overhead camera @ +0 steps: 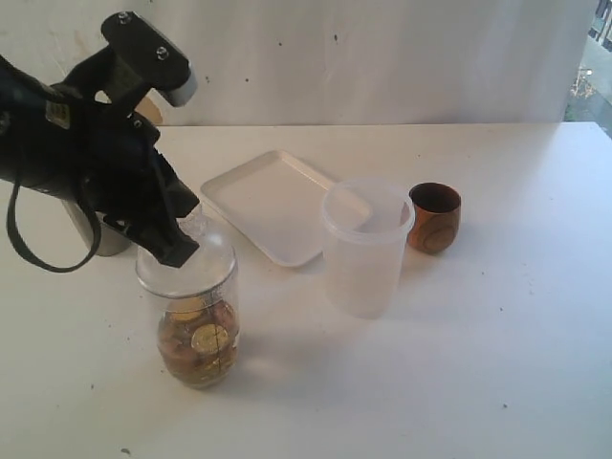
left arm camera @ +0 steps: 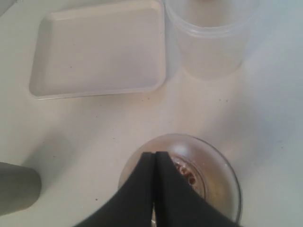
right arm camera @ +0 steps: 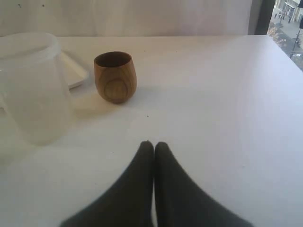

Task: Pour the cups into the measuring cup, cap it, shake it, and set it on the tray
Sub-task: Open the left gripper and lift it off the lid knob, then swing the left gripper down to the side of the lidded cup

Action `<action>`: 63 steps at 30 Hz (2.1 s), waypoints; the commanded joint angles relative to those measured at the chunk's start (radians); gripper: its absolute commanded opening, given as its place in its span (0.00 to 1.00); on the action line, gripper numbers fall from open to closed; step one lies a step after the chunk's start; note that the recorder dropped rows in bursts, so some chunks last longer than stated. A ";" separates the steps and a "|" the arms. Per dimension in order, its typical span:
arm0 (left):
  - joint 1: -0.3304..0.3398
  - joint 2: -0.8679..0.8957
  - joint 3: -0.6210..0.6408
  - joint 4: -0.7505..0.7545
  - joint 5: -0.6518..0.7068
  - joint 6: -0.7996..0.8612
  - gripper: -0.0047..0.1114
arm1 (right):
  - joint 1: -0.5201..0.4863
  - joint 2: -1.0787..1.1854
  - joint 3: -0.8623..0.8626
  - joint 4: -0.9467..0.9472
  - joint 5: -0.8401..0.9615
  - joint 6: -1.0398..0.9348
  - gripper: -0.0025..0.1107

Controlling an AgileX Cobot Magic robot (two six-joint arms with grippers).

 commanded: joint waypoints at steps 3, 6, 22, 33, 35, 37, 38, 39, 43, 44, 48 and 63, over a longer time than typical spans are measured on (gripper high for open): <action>-0.003 0.007 0.005 0.000 -0.022 -0.005 0.04 | 0.004 -0.006 0.006 -0.002 -0.008 0.005 0.02; -0.003 0.002 0.005 -0.002 -0.023 -0.005 0.04 | 0.004 -0.006 0.006 -0.002 -0.008 0.005 0.02; -0.004 -0.247 0.144 -0.204 -0.458 -0.026 0.04 | 0.004 -0.006 0.006 -0.002 -0.008 0.024 0.02; -0.004 -0.423 0.513 -0.207 -0.833 -0.034 0.04 | 0.004 -0.006 0.006 -0.002 -0.008 0.024 0.02; -0.004 -0.420 0.547 -0.207 -0.831 -0.034 0.04 | 0.004 -0.006 0.006 -0.002 -0.008 0.024 0.02; -0.004 -0.413 0.580 -0.207 -0.843 -0.051 0.05 | 0.004 -0.006 0.006 -0.002 -0.008 0.024 0.02; -0.004 -0.411 0.594 -0.207 -0.862 -0.067 0.07 | 0.004 -0.006 0.006 -0.002 -0.008 0.024 0.02; -0.004 -0.411 0.611 -0.207 -0.887 -0.085 0.11 | 0.004 -0.006 0.006 -0.002 -0.008 0.024 0.02; -0.004 -0.410 0.650 -0.207 -0.932 -0.108 0.48 | 0.004 -0.006 0.006 -0.002 -0.008 0.024 0.02; -0.004 -0.410 0.656 -0.207 -0.935 -0.108 0.61 | 0.004 -0.006 0.006 -0.002 -0.008 0.024 0.02; -0.004 -0.410 0.667 -0.205 -0.939 -0.110 0.94 | 0.004 -0.006 0.006 -0.002 -0.008 0.024 0.02; -0.006 -0.394 0.858 -0.147 -1.016 -0.264 0.94 | 0.004 -0.006 0.006 -0.002 -0.008 0.024 0.02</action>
